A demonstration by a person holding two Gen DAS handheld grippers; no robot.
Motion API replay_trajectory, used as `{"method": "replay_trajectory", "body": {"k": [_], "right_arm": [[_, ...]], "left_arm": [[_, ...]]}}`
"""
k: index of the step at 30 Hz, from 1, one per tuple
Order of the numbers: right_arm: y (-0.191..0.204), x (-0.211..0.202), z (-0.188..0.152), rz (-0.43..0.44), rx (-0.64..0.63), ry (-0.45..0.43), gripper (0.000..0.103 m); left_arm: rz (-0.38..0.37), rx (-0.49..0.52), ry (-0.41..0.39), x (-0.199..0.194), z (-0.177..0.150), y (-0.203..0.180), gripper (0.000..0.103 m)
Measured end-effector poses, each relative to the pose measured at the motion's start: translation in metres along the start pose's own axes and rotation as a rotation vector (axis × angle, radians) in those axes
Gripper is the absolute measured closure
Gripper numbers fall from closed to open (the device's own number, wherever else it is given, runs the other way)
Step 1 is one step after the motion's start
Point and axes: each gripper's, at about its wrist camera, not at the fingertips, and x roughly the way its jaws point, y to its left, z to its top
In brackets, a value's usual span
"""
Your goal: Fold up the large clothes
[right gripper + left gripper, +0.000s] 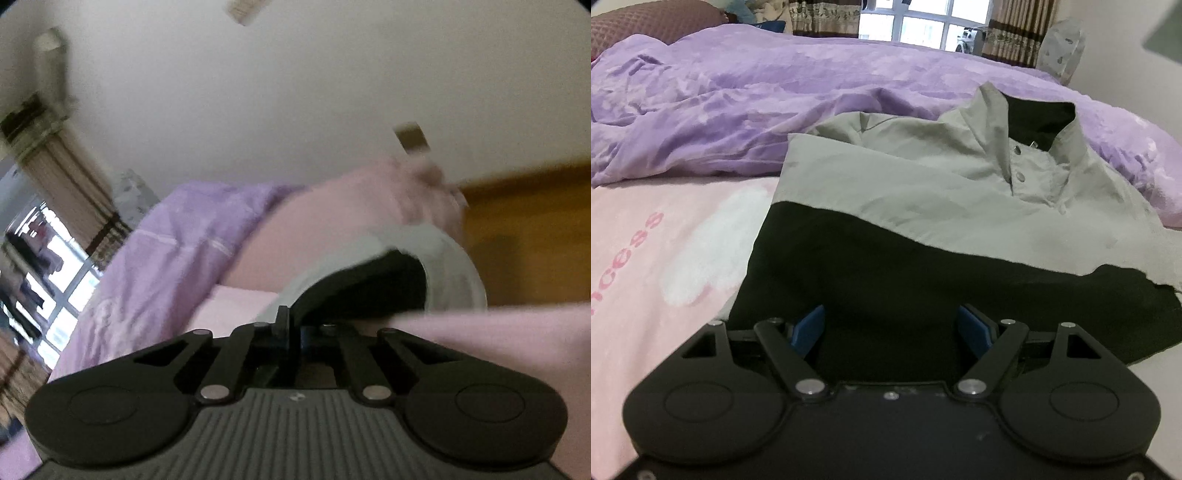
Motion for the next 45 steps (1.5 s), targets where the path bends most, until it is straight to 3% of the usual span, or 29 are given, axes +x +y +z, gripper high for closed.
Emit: {"method": "replay_trajectory", "body": {"k": [2,5,9,12,14,15,17,19,22,26,28,31,34,35,36,41,45], "right_arm": [[0.027,-0.017,0.001,0.049,-0.079,-0.044,0.099],[0.09,-0.055,-0.011,0.205,-0.225,-0.095,0.1],[0.187,-0.117,-0.071,0.495,-0.457,-0.089,0.099],[0.25,-0.162,-0.154,0.751,-0.651,0.037,0.088],[0.277,-0.179,-0.218,0.864,-0.772,0.199,0.07],[0.287,-0.184,-0.252,0.884,-0.856,0.303,0.07],[0.291,-0.189,-0.295,0.848,-0.975,0.403,0.07],[0.283,-0.189,-0.307,0.82,-0.988,0.433,0.07],[0.263,-0.179,-0.285,0.795,-0.883,0.483,0.059],[0.232,-0.159,-0.238,0.694,-0.77,0.428,0.051],[0.217,-0.143,-0.217,0.632,-0.7,0.428,0.051],[0.191,-0.129,-0.2,0.609,-0.605,0.469,0.048],[0.176,-0.122,-0.194,0.563,-0.593,0.453,0.047],[0.173,-0.12,-0.194,0.549,-0.584,0.457,0.047],[0.171,-0.118,-0.193,0.546,-0.569,0.462,0.047],[0.176,-0.121,-0.183,0.585,-0.515,0.411,0.044],[0.184,-0.107,-0.197,0.56,-0.521,0.447,0.04]], "left_arm": [[-0.006,0.004,-0.006,-0.003,0.001,0.001,0.023],[-0.015,0.001,-0.016,-0.008,0.002,0.003,0.023],[-0.029,-0.018,-0.021,-0.014,0.0,0.009,0.023],[-0.034,-0.03,-0.02,-0.019,-0.001,0.013,0.023],[-0.039,-0.037,-0.021,-0.021,-0.001,0.016,0.023],[-0.037,-0.041,-0.021,-0.023,-0.001,0.017,0.023],[-0.044,-0.051,-0.027,-0.027,0.001,0.021,0.023],[-0.055,-0.064,-0.037,-0.03,0.002,0.024,0.023],[-0.122,-0.1,-0.044,-0.031,0.005,0.025,0.023],[-0.223,-0.221,-0.006,-0.013,0.01,0.021,0.023],[-0.224,-0.278,0.015,-0.005,0.009,0.018,0.023],[-0.222,-0.322,0.027,0.005,0.007,0.014,0.023],[-0.203,-0.313,0.0,0.003,0.009,0.009,0.039],[-0.188,-0.284,-0.023,-0.003,0.011,0.005,0.072],[-0.205,-0.254,-0.04,-0.007,0.014,0.004,0.091],[-0.198,-0.199,-0.212,-0.044,0.03,0.014,0.092],[-0.13,-0.19,-0.137,-0.023,0.022,0.028,0.089]]}}
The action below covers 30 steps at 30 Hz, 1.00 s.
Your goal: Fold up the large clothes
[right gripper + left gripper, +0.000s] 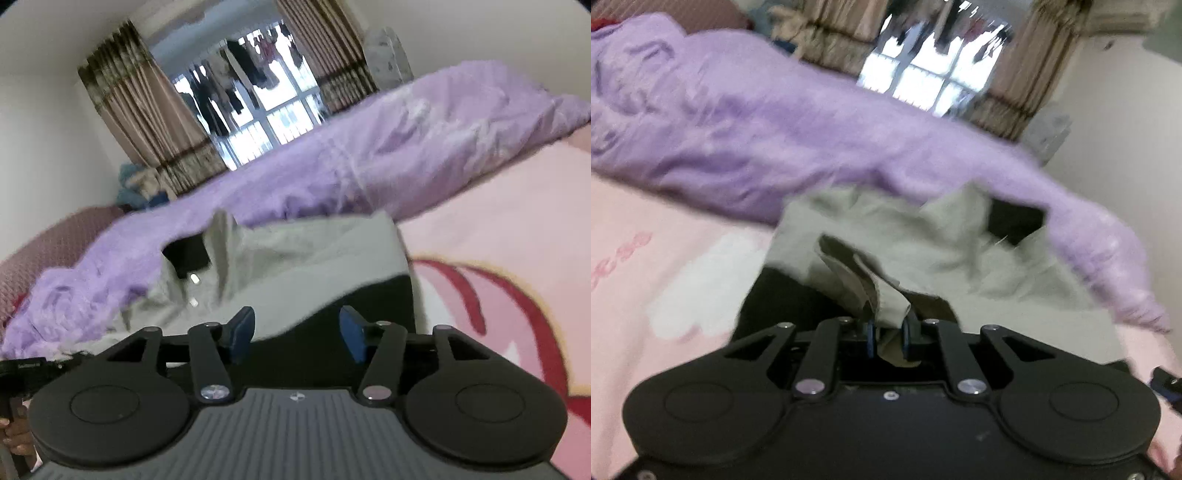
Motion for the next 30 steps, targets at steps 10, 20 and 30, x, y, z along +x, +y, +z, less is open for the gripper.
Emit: {"method": "replay_trajectory", "body": {"k": [10,20,30], "right_arm": [[-0.018,0.028,-0.012,-0.086,0.004,0.111,0.055],[0.023,0.041,0.018,-0.032,-0.063,0.009,0.048],[0.003,0.078,-0.002,-0.087,-0.051,0.062,0.049]], "left_arm": [[0.131,0.094,0.011,0.008,-0.016,0.017,0.042],[0.086,0.32,-0.163,-0.012,-0.003,-0.045,0.029],[0.128,0.294,0.024,0.058,-0.028,-0.021,0.023]]}}
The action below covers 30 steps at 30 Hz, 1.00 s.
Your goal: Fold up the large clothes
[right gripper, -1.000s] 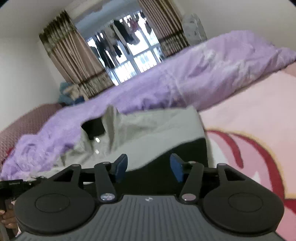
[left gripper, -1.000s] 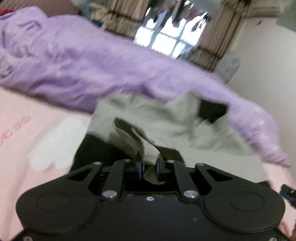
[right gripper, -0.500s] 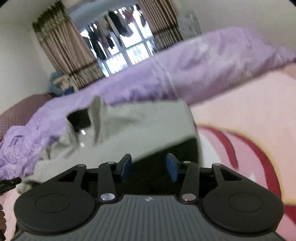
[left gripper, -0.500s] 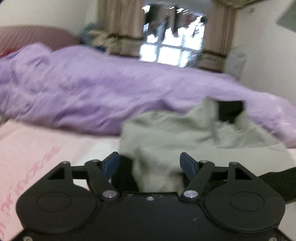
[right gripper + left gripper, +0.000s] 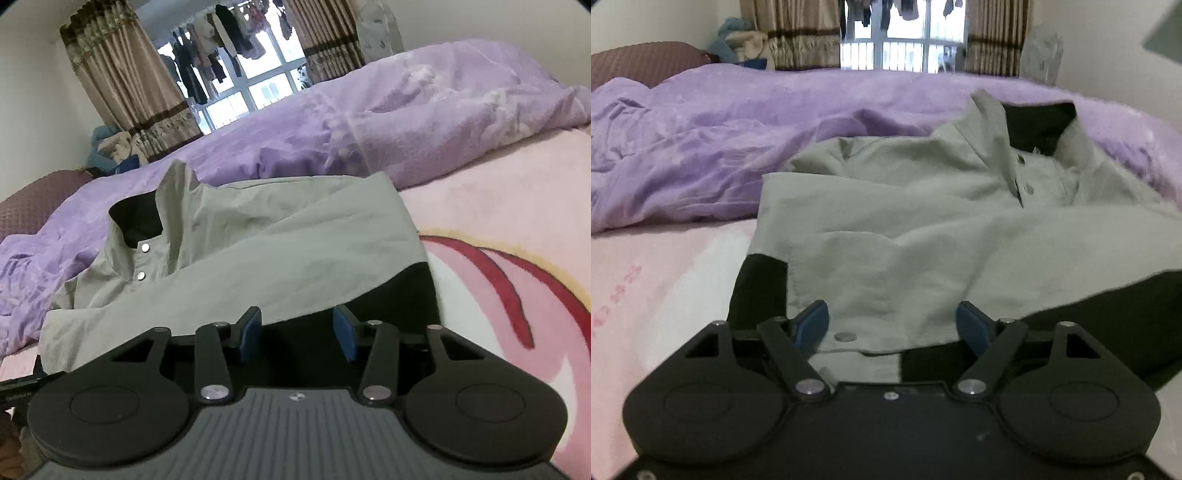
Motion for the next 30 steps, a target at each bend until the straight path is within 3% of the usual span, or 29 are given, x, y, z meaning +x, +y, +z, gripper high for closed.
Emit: {"method": "replay_trajectory", "body": {"k": [3,5,9,12,14,18,22,26,30], "right_arm": [[0.001,-0.005,0.003,-0.02,0.014,0.016,0.049],[0.002,-0.018,0.005,-0.023,0.012,0.008,0.049],[0.004,-0.053,0.0,0.017,-0.025,-0.03,0.049],[0.004,-0.066,-0.007,0.024,-0.037,-0.01,0.049],[0.003,-0.064,-0.013,0.023,-0.045,0.015,0.049],[-0.003,-0.051,-0.024,-0.036,-0.044,0.067,0.049],[-0.01,-0.046,-0.033,-0.011,-0.044,0.056,0.049],[-0.009,-0.072,-0.028,0.003,-0.024,0.064,0.049],[-0.021,-0.133,-0.031,0.106,-0.008,0.073,0.04]], "left_arm": [[0.003,-0.017,0.01,-0.006,0.005,0.003,0.028],[-0.015,-0.025,-0.025,-0.027,0.009,0.003,0.028],[-0.112,-0.006,-0.102,-0.074,0.007,-0.003,0.025],[-0.185,0.044,-0.072,-0.084,-0.005,-0.014,0.023],[-0.146,0.075,-0.046,-0.075,-0.012,-0.022,0.023],[-0.106,0.031,0.054,-0.045,-0.02,-0.018,0.021],[-0.085,0.015,0.056,-0.039,-0.023,-0.015,0.021],[-0.115,0.02,0.079,-0.073,-0.013,-0.011,0.023],[-0.129,0.045,0.045,-0.142,-0.025,0.011,0.019]]}}
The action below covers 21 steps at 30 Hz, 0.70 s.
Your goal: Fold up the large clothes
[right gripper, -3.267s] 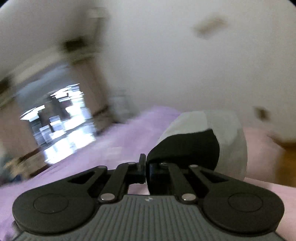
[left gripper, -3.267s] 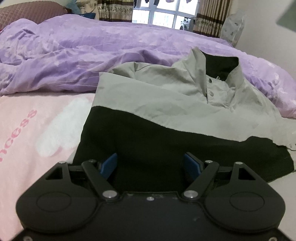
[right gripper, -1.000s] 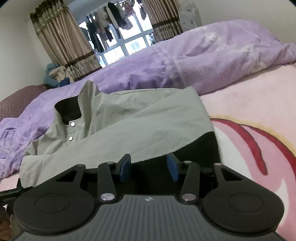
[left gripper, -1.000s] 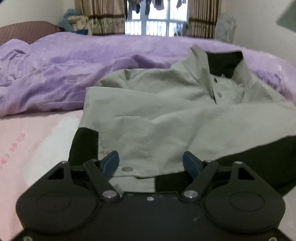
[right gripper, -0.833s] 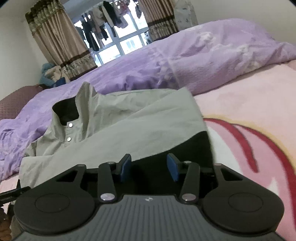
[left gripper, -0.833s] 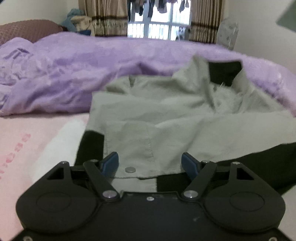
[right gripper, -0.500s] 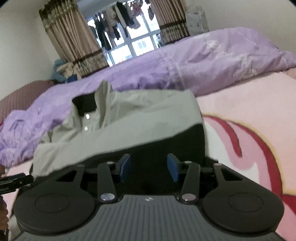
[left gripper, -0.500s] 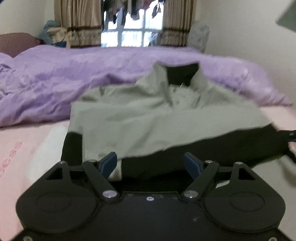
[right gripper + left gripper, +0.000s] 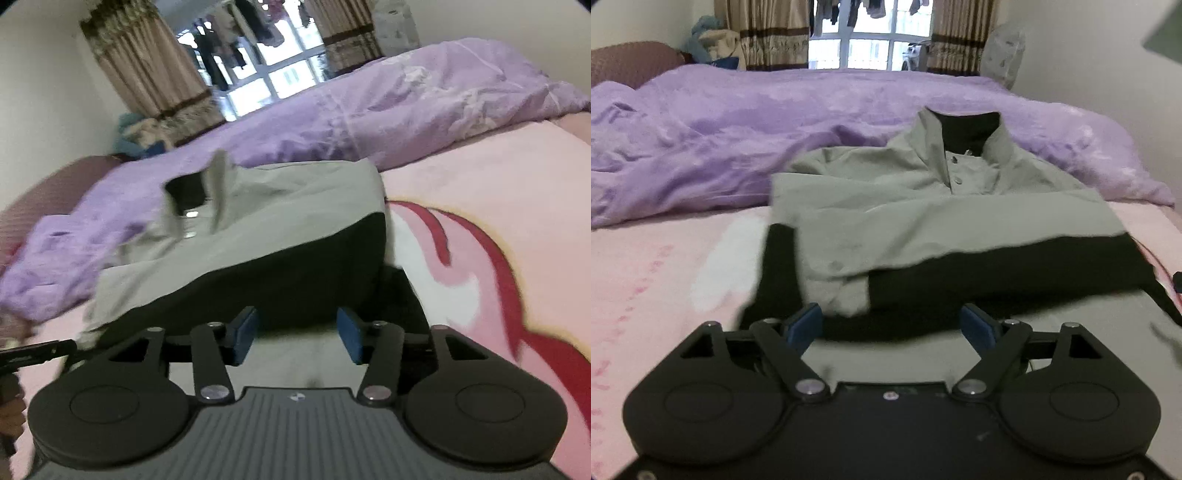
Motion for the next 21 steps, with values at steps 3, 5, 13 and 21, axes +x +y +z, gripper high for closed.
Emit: {"method": "replay_trajectory", "body": {"k": [3,5,13,21], "right_arm": [[-0.017,-0.053,-0.026,0.071,0.009,0.032,0.037],[-0.032,-0.085,-0.048,0.092,0.021,0.06,0.036],[-0.087,-0.162,-0.136,0.091,0.176,0.162,0.036],[-0.092,-0.174,-0.161,0.204,0.279,0.168,0.035]], "left_arm": [[-0.01,-0.02,0.018,-0.048,-0.033,0.022,0.019],[-0.015,-0.069,0.039,-0.08,-0.063,0.043,0.019],[-0.052,-0.35,0.137,-0.15,-0.179,0.108,0.019],[-0.193,-0.438,0.178,-0.167,-0.213,0.108,0.016]]}}
